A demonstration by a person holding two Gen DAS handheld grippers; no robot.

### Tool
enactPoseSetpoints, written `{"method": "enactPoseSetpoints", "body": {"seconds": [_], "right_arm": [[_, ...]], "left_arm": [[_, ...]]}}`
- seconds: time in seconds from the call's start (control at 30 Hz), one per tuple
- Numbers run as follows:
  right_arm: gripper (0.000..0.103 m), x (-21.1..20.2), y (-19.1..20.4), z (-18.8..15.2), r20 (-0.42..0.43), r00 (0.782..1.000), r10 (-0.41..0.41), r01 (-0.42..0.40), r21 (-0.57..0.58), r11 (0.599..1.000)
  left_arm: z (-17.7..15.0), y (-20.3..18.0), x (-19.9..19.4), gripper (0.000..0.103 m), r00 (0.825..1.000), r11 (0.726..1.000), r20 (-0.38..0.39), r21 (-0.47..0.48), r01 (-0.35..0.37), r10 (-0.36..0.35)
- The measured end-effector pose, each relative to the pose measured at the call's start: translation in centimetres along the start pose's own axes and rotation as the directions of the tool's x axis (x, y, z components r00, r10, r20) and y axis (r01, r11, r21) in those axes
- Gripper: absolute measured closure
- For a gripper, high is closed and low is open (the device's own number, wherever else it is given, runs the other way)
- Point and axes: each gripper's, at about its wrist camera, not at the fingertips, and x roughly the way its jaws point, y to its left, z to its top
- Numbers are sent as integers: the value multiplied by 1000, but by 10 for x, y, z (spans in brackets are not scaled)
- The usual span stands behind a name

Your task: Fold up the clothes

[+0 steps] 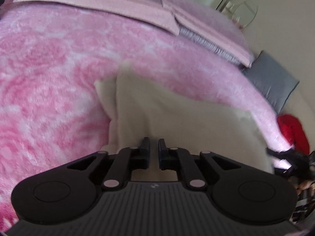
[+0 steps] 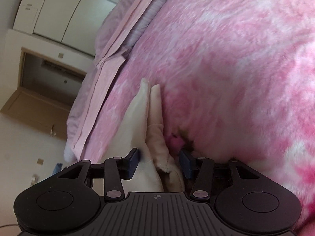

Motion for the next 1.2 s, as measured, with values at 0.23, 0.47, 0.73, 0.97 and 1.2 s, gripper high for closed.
{"method": "enactPoseSetpoints", "body": {"seconds": [0.23,0.47,0.73,0.97,1.2], "right_arm": [[53,4,-4,0,-52,997,53,-55,-21,998],[69,8,-2,-1,-78,997,8,-9,-14,1000],[84,17,76,-15,-13,937,-348,333,-256,907],[85,72,240,-126,377,800,-468,547,-779,307],[74,159,244,-263,353,835,-421,383,-924,-15]], "left_arm": [[2,-3,-3,99,1000,1000,9,-2,-12,12],[-6,4,0,100,1000,1000,6,-6,-16,16],[-2,18,-29,101,998,996,54,-87,20,-15],[-18,69,-72,100,994,967,106,-253,16,11],[-34,93,-93,100,996,951,86,-308,-9,37]]}}
